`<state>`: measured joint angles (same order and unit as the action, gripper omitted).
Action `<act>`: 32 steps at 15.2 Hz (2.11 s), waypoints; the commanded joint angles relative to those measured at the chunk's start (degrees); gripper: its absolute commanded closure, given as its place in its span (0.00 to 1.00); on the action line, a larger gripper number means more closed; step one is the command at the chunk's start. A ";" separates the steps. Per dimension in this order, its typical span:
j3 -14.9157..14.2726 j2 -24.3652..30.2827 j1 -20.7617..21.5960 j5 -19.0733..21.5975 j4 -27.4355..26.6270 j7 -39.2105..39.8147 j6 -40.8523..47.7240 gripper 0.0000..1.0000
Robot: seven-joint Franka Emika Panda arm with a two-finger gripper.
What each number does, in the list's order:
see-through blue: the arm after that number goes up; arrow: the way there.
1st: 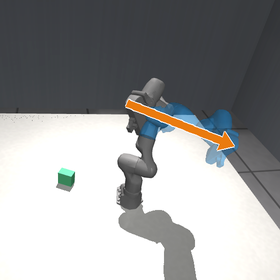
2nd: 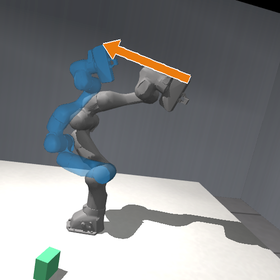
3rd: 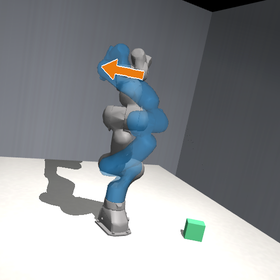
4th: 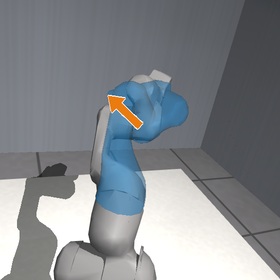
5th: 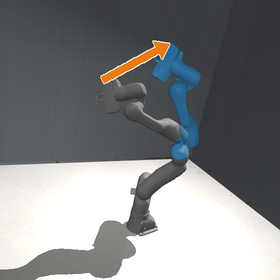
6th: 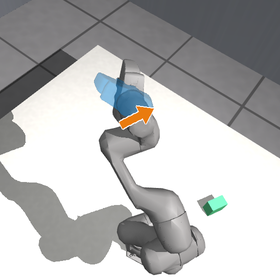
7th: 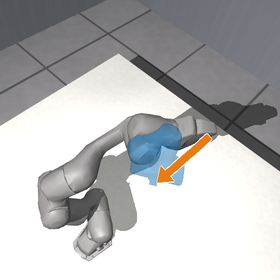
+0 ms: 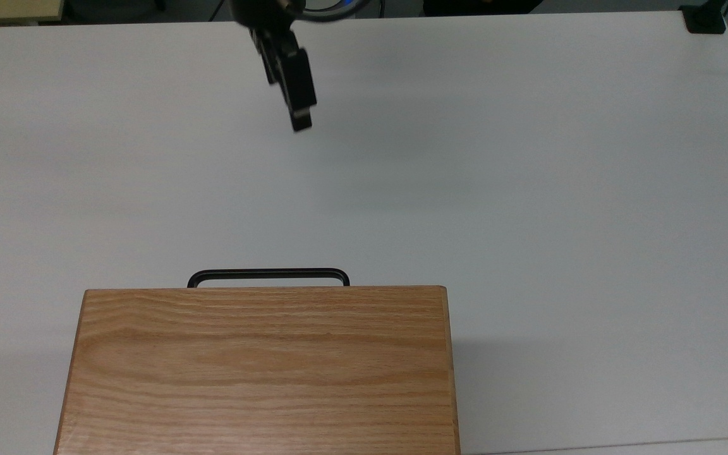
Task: Open the drawer by sliding it
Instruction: 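Move the gripper down toward the black handle of the upper drawer, then close the gripper around the black bar handle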
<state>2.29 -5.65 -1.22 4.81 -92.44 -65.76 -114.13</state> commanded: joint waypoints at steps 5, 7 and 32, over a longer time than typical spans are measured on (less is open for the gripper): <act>-0.10 -5.25 0.52 0.56 -0.64 -13.94 -22.70 0.00; -0.18 -6.65 1.74 -0.06 -0.55 -17.11 -27.09 0.00; -0.89 -19.40 2.36 -8.41 6.84 -28.99 -45.66 0.85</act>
<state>1.78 -24.68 0.21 -1.19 -86.15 -93.23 -158.51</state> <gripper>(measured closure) 0.806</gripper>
